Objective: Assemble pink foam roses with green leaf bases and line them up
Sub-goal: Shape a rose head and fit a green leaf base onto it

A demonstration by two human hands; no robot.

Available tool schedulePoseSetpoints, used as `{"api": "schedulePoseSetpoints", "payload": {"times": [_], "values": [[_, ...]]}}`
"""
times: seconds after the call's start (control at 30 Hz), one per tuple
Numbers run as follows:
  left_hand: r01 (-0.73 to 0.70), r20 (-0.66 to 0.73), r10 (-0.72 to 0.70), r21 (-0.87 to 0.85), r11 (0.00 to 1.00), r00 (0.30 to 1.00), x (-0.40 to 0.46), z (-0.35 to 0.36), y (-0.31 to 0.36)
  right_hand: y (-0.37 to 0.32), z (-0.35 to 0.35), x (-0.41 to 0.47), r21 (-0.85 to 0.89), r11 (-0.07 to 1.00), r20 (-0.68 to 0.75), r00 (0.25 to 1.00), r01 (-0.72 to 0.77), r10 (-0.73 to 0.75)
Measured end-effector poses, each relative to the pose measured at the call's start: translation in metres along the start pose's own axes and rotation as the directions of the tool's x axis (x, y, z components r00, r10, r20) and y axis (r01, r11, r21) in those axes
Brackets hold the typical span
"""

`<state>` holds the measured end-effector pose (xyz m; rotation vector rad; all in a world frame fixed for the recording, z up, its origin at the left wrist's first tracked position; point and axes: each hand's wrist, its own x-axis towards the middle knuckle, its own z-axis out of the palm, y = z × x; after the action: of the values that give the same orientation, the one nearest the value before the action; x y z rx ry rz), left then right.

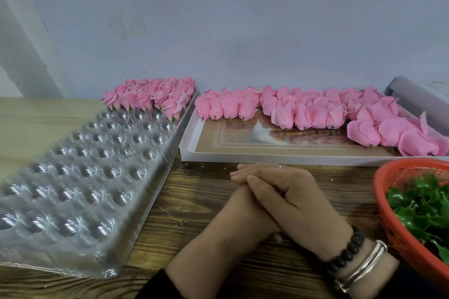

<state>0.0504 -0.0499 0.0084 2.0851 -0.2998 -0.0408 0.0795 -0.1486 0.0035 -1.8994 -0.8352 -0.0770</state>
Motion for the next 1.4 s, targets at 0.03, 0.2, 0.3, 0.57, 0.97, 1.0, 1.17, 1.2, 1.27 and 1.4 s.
{"api": "schedulePoseSetpoints", "payload": {"times": [0.03, 0.2, 0.3, 0.57, 0.97, 1.0, 1.17, 1.2, 1.27, 1.4], "values": [[0.069, 0.056, -0.066, -0.059, 0.996, 0.996, -0.002, -0.003, 0.001, -0.001, -0.001, 0.0, 0.006, 1.0, 0.052, 0.999, -0.006, 0.006], [0.102, 0.067, -0.098, -0.061, 0.993, 0.993, -0.006, -0.009, 0.002, -0.003, -0.005, -0.002, -0.021, 0.999, 0.105, 0.994, 0.027, -0.025], [0.033, -0.122, -0.054, -0.172, 0.985, 0.991, -0.004, -0.011, -0.001, -0.002, -0.005, -0.004, -0.016, 0.999, -0.027, 0.999, 0.039, -0.039], [-0.063, -0.362, 0.037, -0.059, 0.996, 0.931, -0.003, 0.009, -0.007, -0.009, 0.011, -0.002, -0.023, 0.999, -0.235, 0.972, -0.03, 0.024], [0.101, -0.032, -0.11, -0.215, 0.972, 0.993, -0.008, -0.007, -0.002, -0.004, -0.006, -0.001, -0.042, 0.998, 0.135, 0.99, -0.036, 0.041], [0.056, -0.073, -0.077, -0.248, 0.967, 0.994, -0.007, -0.007, -0.002, -0.003, -0.006, -0.001, -0.016, 0.998, 0.136, 0.989, -0.059, 0.061], [-0.138, -0.232, 0.082, -0.236, 0.962, 0.969, -0.007, -0.009, -0.005, -0.003, -0.012, -0.001, -0.005, 0.997, 0.131, 0.988, -0.079, 0.079], [-0.162, -0.247, 0.104, -0.225, 0.961, 0.963, -0.006, -0.009, -0.007, -0.003, -0.013, -0.001, 0.011, 0.996, 0.124, 0.989, -0.088, 0.086], [-0.179, -0.277, 0.112, -0.227, 0.957, 0.954, -0.005, -0.008, -0.008, -0.006, -0.011, -0.002, 0.068, 0.995, 0.05, 0.996, -0.071, 0.068], [-0.175, -0.34, 0.139, -0.078, 0.981, 0.93, 0.001, 0.004, -0.009, -0.015, 0.004, -0.002, 0.083, 0.996, -0.213, 0.977, 0.042, -0.024]]}}
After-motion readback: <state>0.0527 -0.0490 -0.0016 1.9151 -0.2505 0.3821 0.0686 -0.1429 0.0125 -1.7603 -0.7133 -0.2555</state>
